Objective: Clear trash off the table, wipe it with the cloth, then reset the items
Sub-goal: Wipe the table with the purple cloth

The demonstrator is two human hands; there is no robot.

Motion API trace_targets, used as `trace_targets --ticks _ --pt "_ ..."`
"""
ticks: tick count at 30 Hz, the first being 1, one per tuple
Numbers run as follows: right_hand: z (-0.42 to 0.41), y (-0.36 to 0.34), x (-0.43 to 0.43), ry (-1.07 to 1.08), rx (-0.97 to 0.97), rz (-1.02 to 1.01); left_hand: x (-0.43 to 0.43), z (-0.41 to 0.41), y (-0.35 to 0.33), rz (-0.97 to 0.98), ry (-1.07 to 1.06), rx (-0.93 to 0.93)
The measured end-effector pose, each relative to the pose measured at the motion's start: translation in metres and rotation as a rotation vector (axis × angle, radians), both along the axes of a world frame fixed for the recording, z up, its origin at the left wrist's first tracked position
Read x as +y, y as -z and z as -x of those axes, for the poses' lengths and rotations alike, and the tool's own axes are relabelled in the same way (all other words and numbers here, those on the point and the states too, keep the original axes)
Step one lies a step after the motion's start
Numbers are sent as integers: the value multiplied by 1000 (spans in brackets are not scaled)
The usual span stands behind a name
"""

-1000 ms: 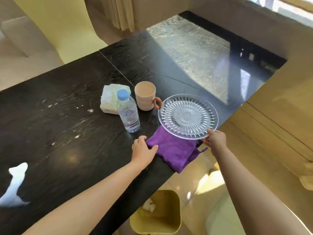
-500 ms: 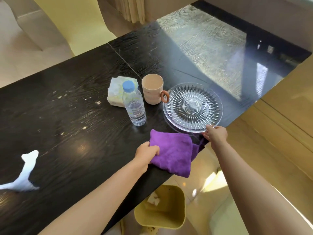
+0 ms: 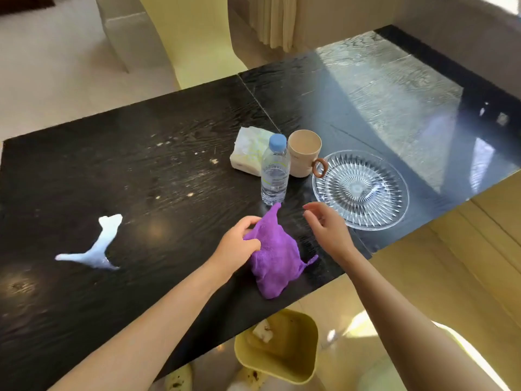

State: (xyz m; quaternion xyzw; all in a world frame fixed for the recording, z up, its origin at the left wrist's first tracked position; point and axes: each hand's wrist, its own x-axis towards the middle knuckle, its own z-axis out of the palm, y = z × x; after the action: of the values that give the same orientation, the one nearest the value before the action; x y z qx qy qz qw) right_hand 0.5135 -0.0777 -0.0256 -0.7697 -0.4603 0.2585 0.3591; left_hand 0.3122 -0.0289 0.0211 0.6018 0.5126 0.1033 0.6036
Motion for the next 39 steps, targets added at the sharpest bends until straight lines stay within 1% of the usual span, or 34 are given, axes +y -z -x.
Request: trace_targets --ticks 1,3,5,7,9,14,18,20,22,24,26,30,33,36,39 --pt "14 -4 7 -107 82 9 0 7 -6 -22 27 -6" --pt "37 -10 18 -221 317 35 1 25 -17 -45 60 -29" --pt "55 -16 28 -263 538 43 4 44 -26 -59 73 -50" --pt "72 -18 34 -287 716 13 8 65 -32 -67 48 -53" --pt "90 -17 39 -307 806 -8 11 86 -36 -72 -4 -61" --pt "140 -11 47 -351 879 83 5 136 -37 -112 -116 -58" --pt "180 -16 51 -458 944 193 1 181 -38 -169 -168 -42" --pt "202 -22 51 -517 1009 242 -2 205 -41 -195 -157 -76" --pt "226 -30 50 -591 1040 316 -7 230 -46 -189 -96 -96" --pt "251 -36 48 -674 1066 359 -13 256 -47 -159 -36 -112" --pt "277 -40 45 -699 1077 375 -17 284 -47 -111 -48 -158" --pt "319 -34 42 -597 1040 284 -21 341 -40 -58 -100 -205" --pt "339 -29 39 -512 1019 205 -20 373 -30 -45 -167 -167" --pt "355 -22 40 -435 977 174 -7 388 -18 -54 -221 -148" --pt "371 -12 54 -314 802 125 18 390 -3 -27 -276 -173"
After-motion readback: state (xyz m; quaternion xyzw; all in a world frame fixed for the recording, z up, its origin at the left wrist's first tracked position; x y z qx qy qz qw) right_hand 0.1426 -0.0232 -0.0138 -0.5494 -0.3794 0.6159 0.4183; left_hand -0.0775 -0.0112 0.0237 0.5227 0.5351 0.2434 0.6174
